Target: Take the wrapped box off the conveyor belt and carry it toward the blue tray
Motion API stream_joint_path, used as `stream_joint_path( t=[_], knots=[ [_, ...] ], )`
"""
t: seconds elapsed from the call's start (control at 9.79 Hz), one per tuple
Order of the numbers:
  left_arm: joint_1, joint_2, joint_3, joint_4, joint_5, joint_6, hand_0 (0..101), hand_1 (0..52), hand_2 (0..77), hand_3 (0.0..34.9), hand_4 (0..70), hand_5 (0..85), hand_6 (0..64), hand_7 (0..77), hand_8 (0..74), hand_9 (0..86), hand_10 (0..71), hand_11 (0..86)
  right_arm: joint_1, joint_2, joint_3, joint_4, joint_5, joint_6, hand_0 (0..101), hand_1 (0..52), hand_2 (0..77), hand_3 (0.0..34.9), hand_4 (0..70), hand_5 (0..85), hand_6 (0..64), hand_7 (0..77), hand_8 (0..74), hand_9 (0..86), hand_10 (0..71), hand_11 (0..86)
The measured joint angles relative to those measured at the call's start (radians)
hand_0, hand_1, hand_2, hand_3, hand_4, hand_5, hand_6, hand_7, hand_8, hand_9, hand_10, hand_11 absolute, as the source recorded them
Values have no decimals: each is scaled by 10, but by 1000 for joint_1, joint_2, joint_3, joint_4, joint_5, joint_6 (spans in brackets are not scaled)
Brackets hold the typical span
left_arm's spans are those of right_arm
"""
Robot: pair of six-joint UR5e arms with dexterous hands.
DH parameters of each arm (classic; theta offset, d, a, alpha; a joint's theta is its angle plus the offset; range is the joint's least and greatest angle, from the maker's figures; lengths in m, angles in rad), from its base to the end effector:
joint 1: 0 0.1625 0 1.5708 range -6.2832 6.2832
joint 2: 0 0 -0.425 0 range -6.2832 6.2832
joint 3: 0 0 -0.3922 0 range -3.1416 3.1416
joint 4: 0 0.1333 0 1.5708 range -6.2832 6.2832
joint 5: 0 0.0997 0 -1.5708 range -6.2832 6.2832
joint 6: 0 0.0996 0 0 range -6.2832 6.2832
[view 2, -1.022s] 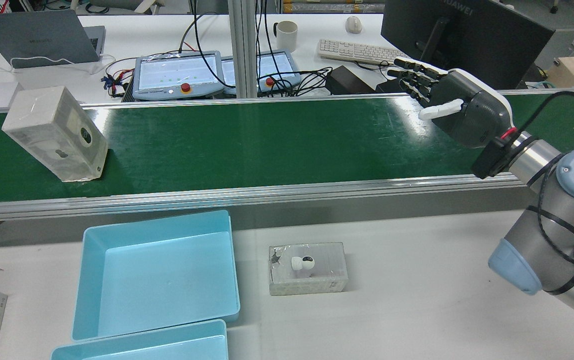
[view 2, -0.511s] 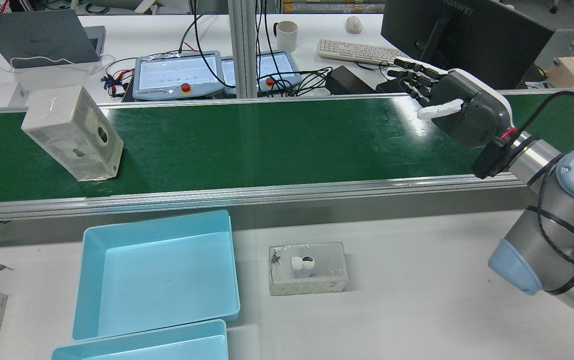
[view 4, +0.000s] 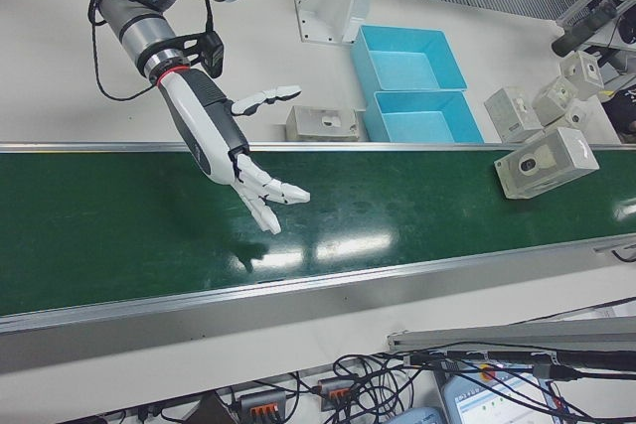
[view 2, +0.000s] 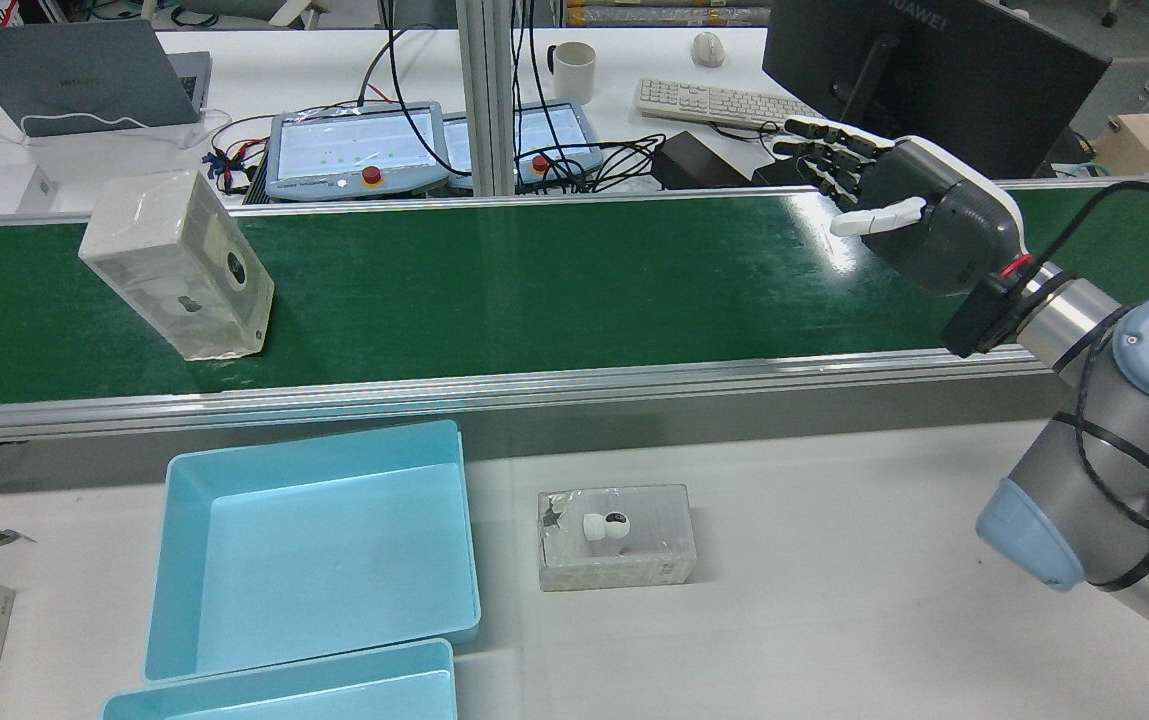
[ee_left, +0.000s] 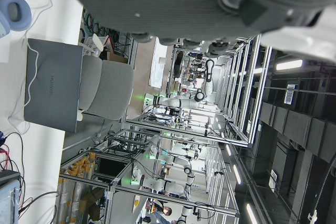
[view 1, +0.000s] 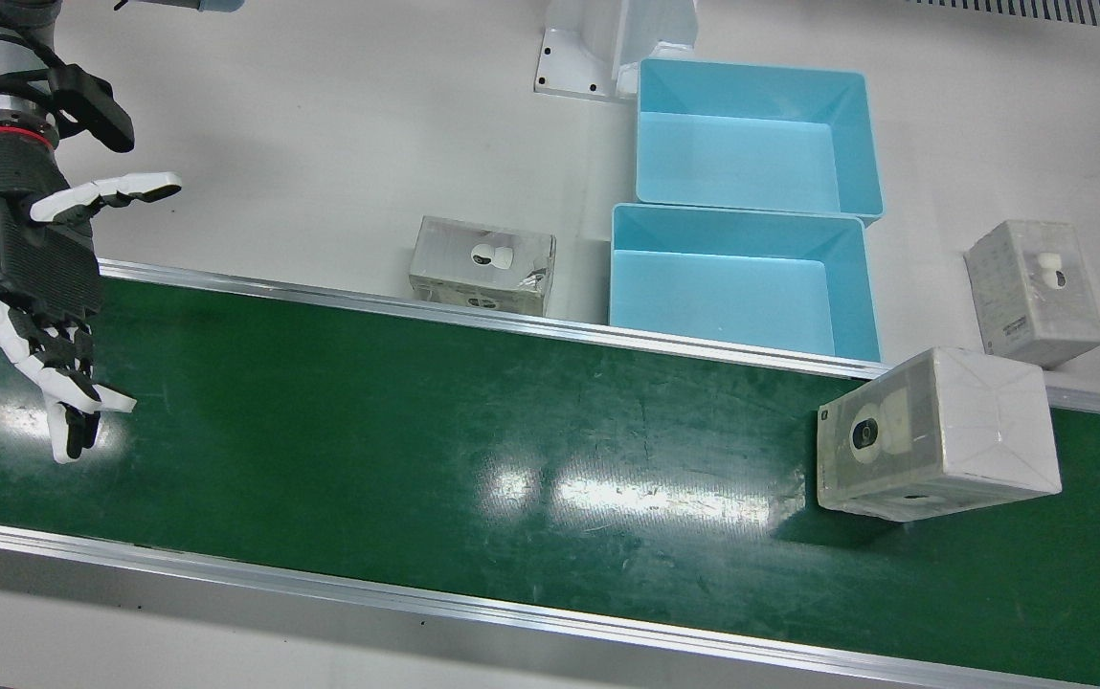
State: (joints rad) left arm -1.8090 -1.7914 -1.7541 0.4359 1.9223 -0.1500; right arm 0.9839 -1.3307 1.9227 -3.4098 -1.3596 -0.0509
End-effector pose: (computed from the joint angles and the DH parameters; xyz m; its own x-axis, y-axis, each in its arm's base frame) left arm -0.2246 -0.5052 0.5257 -0.9813 -0.1070 0.1603 -0.1559 -0.0476 -0.9866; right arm -0.1765 -0.5438 0.4200 -0.9320 0.3620 -0.0184 0.1289 0.2837 -0.9502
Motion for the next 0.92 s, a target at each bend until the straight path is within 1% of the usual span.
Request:
stream_joint_path(
  t=[0.2, 0.31, 0.41, 0.72, 0.92],
  knots=[
    [0, 0, 0, 0, 0, 0, 0, 0, 11, 0, 0, 11, 0, 5, 5, 0, 5, 0, 1, 1, 4, -2, 0, 9, 474, 142, 125, 7, 153, 147, 76, 229, 22, 71, 11, 38],
    [0, 0, 0, 0, 0, 0, 0, 0, 11, 0, 0, 11, 0, 5, 5, 0, 5, 0, 1, 1, 6, -4, 0, 13, 474, 142, 125, 7, 153, 147, 76, 229, 22, 71, 11, 38],
    [0, 0, 0, 0, 0, 0, 0, 0, 11, 0, 0, 11, 0, 5, 5, 0, 5, 0, 0, 1, 10, -5, 0, 15, 474, 142, 125, 7, 153, 147, 76, 240, 0, 60, 16, 38],
    [0, 0, 0, 0, 0, 0, 0, 0, 11, 0, 0, 11, 0, 5, 5, 0, 5, 0, -2, 1, 15, -8, 0, 18, 473, 142, 120, 6, 147, 147, 76, 240, 11, 60, 16, 38],
    [0, 0, 0, 0, 0, 0, 0, 0, 11, 0, 0, 11, 0, 5, 5, 0, 5, 0, -3, 1, 18, -8, 0, 20, 473, 142, 120, 7, 147, 147, 76, 240, 5, 60, 16, 38]
  ],
)
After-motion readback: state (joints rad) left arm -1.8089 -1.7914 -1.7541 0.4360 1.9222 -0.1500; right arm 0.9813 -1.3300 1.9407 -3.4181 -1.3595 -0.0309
